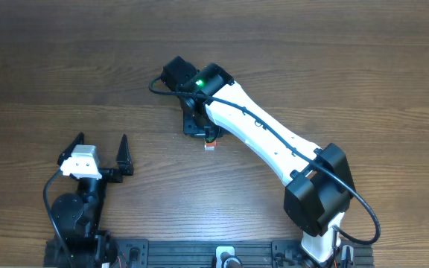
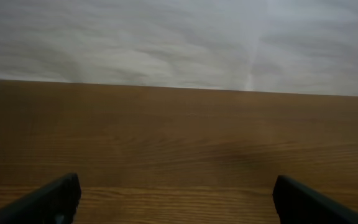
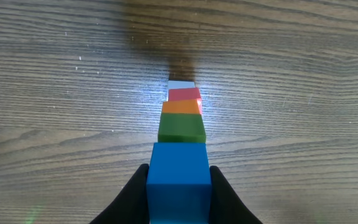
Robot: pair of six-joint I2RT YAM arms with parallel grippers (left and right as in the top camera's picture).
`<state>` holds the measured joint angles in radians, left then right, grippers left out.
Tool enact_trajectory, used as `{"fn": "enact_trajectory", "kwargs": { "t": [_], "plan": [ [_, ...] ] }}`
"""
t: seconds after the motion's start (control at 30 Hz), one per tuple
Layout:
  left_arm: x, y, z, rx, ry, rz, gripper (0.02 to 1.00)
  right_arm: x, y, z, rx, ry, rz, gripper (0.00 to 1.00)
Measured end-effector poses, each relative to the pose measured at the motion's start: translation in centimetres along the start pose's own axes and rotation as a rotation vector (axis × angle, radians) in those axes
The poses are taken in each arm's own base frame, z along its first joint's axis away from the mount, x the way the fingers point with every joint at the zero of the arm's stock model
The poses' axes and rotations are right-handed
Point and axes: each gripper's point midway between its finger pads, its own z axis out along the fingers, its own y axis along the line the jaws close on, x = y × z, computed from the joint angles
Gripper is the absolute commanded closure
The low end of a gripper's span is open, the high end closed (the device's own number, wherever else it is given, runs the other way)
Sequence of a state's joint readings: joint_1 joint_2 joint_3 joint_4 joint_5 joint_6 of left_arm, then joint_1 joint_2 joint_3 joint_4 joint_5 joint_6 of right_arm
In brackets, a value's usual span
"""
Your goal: Stack Cubes
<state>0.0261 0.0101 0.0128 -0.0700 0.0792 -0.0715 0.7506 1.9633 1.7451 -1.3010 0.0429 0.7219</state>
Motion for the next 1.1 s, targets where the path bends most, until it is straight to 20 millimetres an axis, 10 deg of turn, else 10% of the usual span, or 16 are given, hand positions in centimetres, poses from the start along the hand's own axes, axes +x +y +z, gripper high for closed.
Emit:
{"fn": "enact_trajectory", "kwargs": {
  "t": [1.1],
  "plan": [
    [0.00,0.00,0.00,0.000,0.000,0.000,0.018,0.01,-0.03,0.67,0.012,0.013,0.003,0.761]
  ]
}}
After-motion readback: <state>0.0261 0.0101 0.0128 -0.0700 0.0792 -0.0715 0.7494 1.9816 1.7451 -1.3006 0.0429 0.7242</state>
